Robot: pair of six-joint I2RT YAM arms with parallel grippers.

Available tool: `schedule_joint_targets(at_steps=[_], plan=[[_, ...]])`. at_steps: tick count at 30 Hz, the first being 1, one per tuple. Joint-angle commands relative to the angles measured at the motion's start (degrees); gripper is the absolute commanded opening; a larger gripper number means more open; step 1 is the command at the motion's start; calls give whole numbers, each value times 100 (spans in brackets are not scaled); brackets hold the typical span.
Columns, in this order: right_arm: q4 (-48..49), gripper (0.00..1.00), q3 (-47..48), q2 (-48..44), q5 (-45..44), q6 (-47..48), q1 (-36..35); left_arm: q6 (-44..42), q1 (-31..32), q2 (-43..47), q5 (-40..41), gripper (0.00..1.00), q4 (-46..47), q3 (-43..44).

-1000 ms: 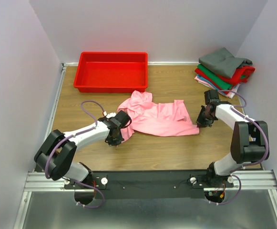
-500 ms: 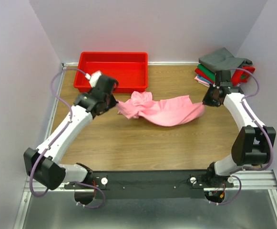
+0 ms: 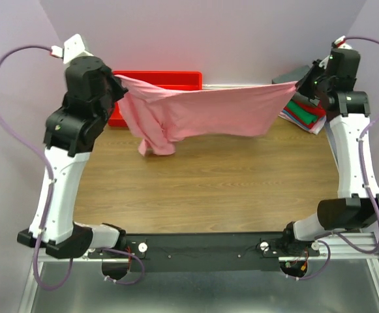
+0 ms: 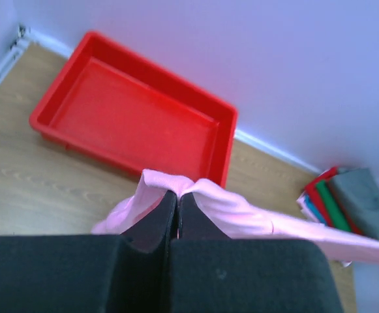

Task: Fold and stack the t-shirts
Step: Flatten the tshirt out

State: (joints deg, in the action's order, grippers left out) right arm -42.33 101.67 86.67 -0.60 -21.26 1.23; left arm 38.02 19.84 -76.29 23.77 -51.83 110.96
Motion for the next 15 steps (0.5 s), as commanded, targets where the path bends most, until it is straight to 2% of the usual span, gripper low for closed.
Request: schedule_joint_targets(at_steps=[1, 7, 15], plan=[[-180, 1, 546, -510, -195, 262, 35, -286, -32, 544, 479, 0, -12, 462], [-30, 1, 574, -1660, -388, 377, 35, -638, -32, 1809, 261, 0, 771, 242], [-91, 1, 574, -2339, -415, 271, 35, -937, -32, 2057, -187, 0, 920, 462]])
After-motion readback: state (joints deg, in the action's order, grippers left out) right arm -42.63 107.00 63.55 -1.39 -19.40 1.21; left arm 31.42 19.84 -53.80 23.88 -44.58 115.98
